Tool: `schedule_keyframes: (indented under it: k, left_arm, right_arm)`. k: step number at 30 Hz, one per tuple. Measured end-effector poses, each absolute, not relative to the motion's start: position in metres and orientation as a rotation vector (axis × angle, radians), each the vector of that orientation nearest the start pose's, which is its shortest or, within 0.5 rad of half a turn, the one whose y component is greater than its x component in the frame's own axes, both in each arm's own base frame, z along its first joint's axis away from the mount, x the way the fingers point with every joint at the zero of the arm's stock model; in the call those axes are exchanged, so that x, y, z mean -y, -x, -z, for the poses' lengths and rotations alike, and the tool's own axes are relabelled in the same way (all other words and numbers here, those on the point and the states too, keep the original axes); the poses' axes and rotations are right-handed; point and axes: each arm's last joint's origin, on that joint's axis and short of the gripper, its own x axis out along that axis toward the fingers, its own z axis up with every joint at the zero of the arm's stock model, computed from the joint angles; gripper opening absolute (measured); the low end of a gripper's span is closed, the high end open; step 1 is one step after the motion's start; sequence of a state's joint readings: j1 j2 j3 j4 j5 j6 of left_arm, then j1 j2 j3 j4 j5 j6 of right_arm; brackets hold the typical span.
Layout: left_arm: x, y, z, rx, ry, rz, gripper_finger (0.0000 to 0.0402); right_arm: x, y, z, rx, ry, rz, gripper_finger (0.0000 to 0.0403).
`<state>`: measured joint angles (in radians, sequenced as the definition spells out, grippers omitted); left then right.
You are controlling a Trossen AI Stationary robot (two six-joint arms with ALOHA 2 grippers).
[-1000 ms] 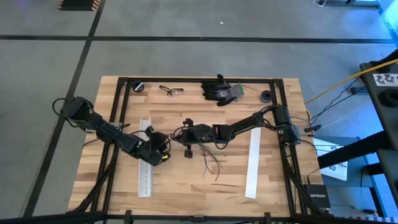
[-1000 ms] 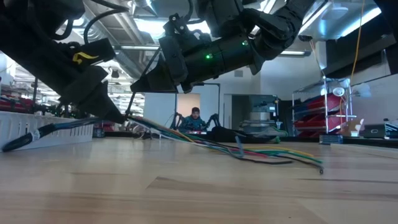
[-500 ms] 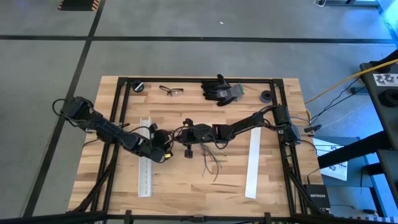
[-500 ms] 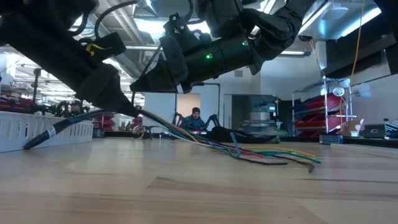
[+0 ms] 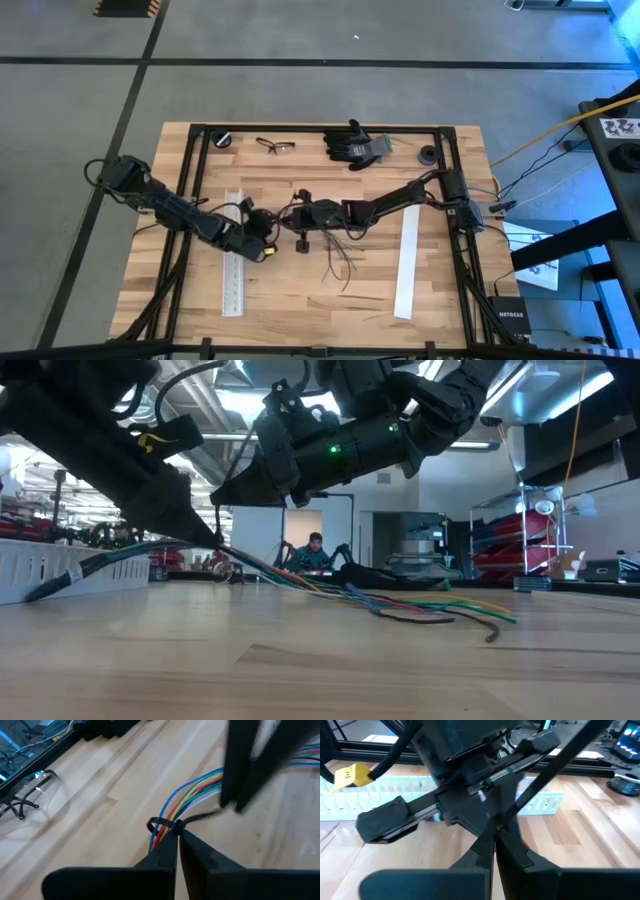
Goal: Ziptie cables
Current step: Close the zip tie
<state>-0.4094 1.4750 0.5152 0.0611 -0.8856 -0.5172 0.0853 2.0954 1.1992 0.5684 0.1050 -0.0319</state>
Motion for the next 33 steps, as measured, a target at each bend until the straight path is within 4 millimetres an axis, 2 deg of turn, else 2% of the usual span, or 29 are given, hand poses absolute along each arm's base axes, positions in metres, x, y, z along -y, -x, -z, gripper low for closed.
schedule_keyframes:
  k: [9, 13, 16, 19, 24, 29, 33]
  left_arm:
    - [0.093, -0.218, -0.131, -0.576, 0.0, -0.545, 0.0]
    - [0.098, -0.21, -0.126, -0.621, 0.033, -0.54, 0.0]
    - [0.101, -0.205, -0.123, -0.635, 0.057, -0.546, 0.0]
    - [0.103, -0.206, -0.126, -0.615, 0.089, -0.536, 0.0]
    - [0.109, -0.218, -0.139, -0.588, 0.078, -0.496, 0.0013]
    - [0.114, -0.236, -0.164, -0.567, -0.018, -0.449, 0.007]
    - [0.116, -0.241, -0.191, -0.56, -0.094, -0.417, 0.0113]
  right_arm:
    - [-0.027, -0.428, -0.179, -0.4, 0.143, 0.212, 0.0]
    - [-0.015, -0.423, -0.188, -0.439, 0.208, 0.314, 0.0]
    - [-0.008, -0.423, -0.194, -0.41, 0.159, 0.254, 0.0]
    - [-0.013, -0.424, -0.195, -0.402, 0.138, 0.196, 0.0]
    - [-0.033, -0.423, -0.194, -0.401, 0.149, 0.127, 0.0]
    - [-0.047, -0.421, -0.193, -0.414, 0.158, 0.096, 0.0]
    - [-0.051, -0.42, -0.191, -0.429, 0.164, 0.087, 0.0]
